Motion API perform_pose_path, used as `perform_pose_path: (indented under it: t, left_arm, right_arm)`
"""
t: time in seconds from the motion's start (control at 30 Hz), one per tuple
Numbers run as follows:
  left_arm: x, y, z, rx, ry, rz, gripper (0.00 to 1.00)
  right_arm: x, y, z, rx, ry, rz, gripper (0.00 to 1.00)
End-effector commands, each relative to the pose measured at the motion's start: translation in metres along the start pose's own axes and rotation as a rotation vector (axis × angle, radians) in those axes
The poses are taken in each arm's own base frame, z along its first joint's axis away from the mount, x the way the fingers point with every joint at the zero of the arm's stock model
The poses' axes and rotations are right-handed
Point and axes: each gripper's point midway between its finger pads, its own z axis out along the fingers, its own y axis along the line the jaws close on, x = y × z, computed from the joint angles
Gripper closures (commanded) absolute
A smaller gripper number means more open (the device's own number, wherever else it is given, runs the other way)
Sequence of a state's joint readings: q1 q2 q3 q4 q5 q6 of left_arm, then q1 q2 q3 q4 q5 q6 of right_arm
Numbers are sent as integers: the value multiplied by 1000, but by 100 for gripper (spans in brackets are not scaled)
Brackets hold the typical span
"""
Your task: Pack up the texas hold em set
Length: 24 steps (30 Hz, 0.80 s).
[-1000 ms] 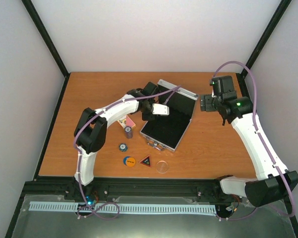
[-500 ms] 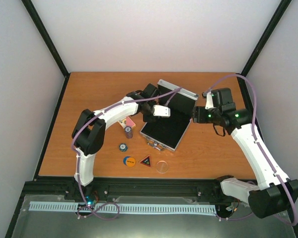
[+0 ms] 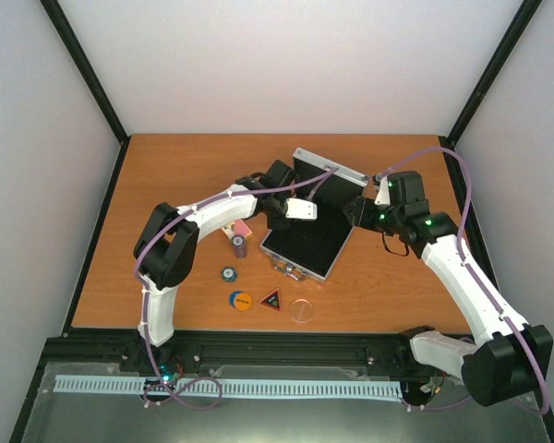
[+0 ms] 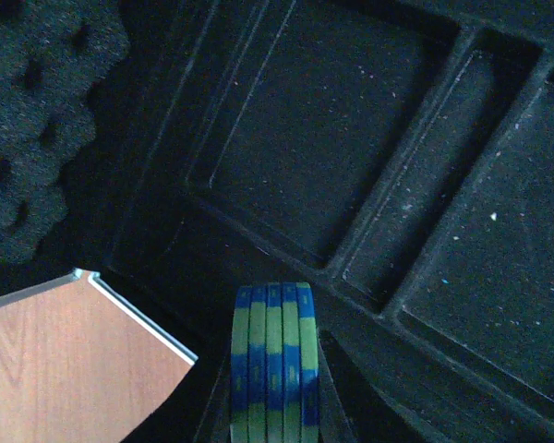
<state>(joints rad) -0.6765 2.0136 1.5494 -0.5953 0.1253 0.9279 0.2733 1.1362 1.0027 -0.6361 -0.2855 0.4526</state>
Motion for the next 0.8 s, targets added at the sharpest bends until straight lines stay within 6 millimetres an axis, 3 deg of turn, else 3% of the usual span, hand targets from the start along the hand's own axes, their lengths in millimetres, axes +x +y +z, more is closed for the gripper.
perform_pose_path:
  t: [0.0, 0.13, 0.23, 0.37, 0.77]
  left_arm:
    - [-22, 15, -7, -62, -74, 51, 99]
    - [-21, 15, -5, -67, -77, 55, 99]
    - [-16, 12, 1, -60, -69, 53, 99]
    - [-13, 17, 7, -77, -72, 50, 99]
    - [-2, 30, 12, -117, -74, 23, 99]
  right_arm:
    - [-19, -2, -2, 10, -86, 88, 47]
    - [-21, -22, -16, 119, -153, 114, 41]
    - [-15, -28, -10, 151, -114, 109, 39]
    - [-15, -27, -6, 134, -111, 128, 31]
    - [-25, -28, -6, 172, -107, 92, 28]
